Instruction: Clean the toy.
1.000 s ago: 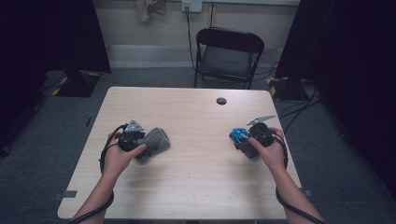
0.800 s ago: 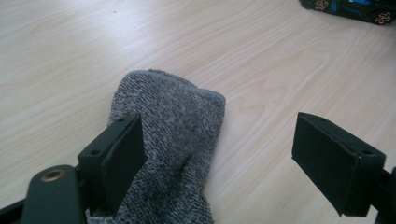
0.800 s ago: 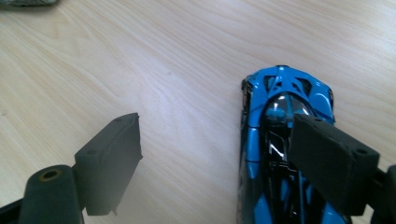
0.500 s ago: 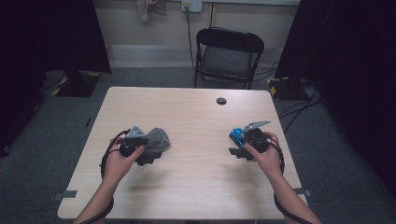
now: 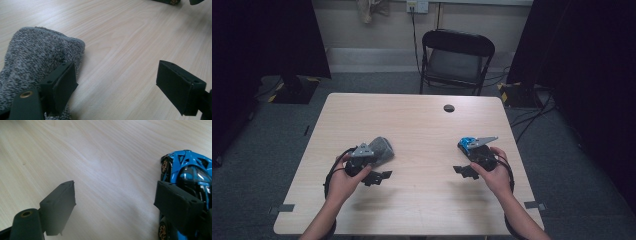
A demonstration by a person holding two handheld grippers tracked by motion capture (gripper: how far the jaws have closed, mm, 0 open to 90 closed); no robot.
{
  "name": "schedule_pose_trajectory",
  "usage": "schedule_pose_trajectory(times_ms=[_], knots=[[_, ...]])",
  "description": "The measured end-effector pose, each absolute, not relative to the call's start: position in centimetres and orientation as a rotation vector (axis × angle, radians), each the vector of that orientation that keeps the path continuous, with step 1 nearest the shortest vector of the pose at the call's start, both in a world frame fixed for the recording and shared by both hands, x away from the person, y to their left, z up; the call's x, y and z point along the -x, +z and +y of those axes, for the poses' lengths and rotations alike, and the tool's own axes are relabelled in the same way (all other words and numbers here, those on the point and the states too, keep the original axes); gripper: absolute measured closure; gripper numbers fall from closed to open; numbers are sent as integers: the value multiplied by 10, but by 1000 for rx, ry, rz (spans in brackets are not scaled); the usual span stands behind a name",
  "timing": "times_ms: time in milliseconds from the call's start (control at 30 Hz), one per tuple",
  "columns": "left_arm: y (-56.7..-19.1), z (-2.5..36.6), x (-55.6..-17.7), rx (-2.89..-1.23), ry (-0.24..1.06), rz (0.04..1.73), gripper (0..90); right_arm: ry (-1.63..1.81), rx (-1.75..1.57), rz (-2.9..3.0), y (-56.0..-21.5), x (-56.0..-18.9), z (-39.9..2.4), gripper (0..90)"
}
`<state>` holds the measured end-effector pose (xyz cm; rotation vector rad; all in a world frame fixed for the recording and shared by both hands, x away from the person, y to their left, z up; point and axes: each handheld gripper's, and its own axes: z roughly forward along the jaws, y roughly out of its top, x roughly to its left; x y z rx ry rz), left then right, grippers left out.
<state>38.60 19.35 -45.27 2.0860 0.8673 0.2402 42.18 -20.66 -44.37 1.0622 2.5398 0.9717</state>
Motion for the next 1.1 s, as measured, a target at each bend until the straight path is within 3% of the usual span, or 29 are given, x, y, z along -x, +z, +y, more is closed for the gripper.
schedule_pose_trajectory(times_ms=[1100], knots=[[-482,185,-358,-2107,148,809,162,970,-954,2630,-472,-383,-192,163]])
